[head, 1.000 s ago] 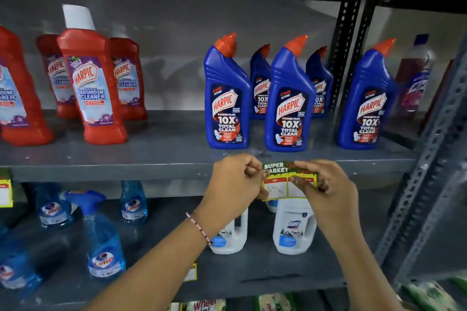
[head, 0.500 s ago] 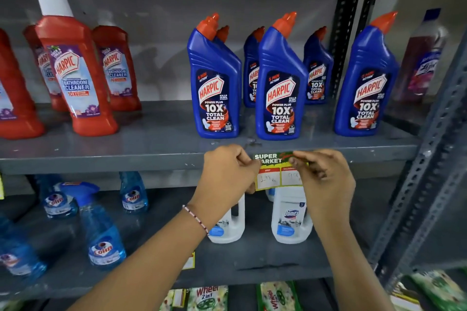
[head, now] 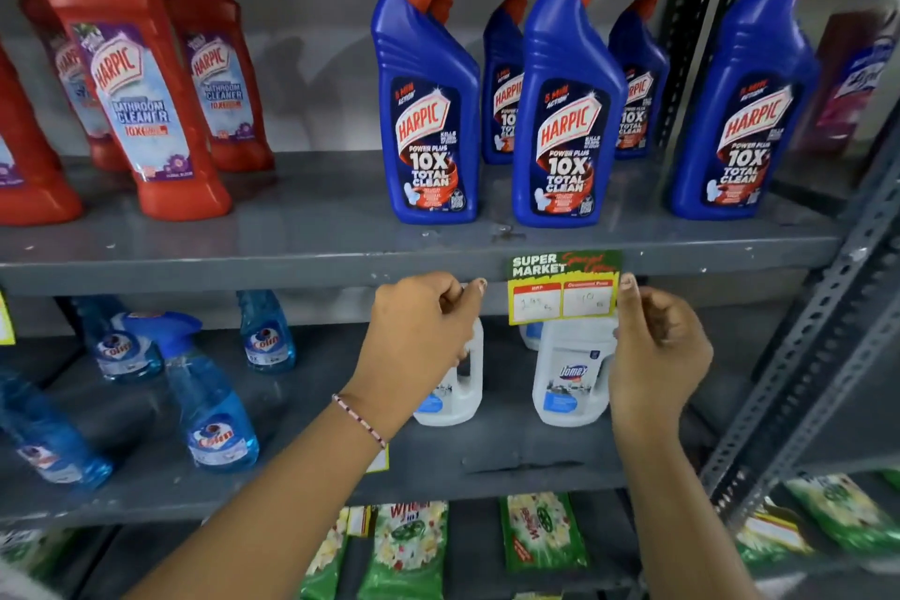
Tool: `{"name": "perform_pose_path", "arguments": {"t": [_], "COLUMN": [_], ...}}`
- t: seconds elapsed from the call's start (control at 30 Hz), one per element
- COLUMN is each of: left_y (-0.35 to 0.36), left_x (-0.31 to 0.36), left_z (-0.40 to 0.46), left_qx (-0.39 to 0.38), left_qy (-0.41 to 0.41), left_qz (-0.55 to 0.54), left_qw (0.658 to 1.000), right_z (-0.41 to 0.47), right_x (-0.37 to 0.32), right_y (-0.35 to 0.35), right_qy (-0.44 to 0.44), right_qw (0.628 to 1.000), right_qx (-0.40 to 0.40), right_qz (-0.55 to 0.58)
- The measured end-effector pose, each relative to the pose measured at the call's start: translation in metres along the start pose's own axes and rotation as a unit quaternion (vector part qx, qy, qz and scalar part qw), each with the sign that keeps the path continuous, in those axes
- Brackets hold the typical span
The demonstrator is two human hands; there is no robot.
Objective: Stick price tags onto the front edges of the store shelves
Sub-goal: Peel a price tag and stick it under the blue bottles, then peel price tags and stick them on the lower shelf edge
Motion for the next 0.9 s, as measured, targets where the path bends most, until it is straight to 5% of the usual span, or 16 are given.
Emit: {"name": "perform_pose_path", "arguments": {"t": [0.13, 0.27, 0.5, 0.67, 0.9], "left_y": [-0.005, -0.007, 0.004, 0.024, 0.026], "left_x": [-0.046, -0.123, -0.248, -0.296, -0.299], "left_z": [-0.005, -0.006, -0.020, -0.012, -0.007], "left_qx": [-0.034, -0.076, -0.177, -0.252, -0.253], "left_qy": [-0.048, -0.144, -0.241, -0.252, -0.208], "left_qz": [0.013, 0.040, 0.170, 0.225, 0.222], "left_qw": [0.998, 0.986, 0.939, 0.907, 0.918], "right_z": [-0.024, -0.061, -0.146, -0.180, -0.194], "right_x": [0.049, 0.092, 0.171, 0.208, 0.224], "right_y": [0.011, 0.033, 0.073, 0.109, 0.129], "right_qy": [0.115, 0.165, 0.214, 0.224, 0.216], "right_qw": [0.993, 0.971, 0.844, 0.783, 0.798], "right_qx": [-0.031, -0.159, -0.433, -0.496, -0.472], "right_qz": [-0.012, -0.069, -0.233, -0.302, -0.307]}}
Point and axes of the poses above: each hand's wrist, its own z-axis towards the middle knuckle, its own y-axis out of the palm, x = y × z, the point moved 2 cm from there along z, towards the middle knuckle, and after that the axes turned 1 degree about y, right-handed, at the moved point
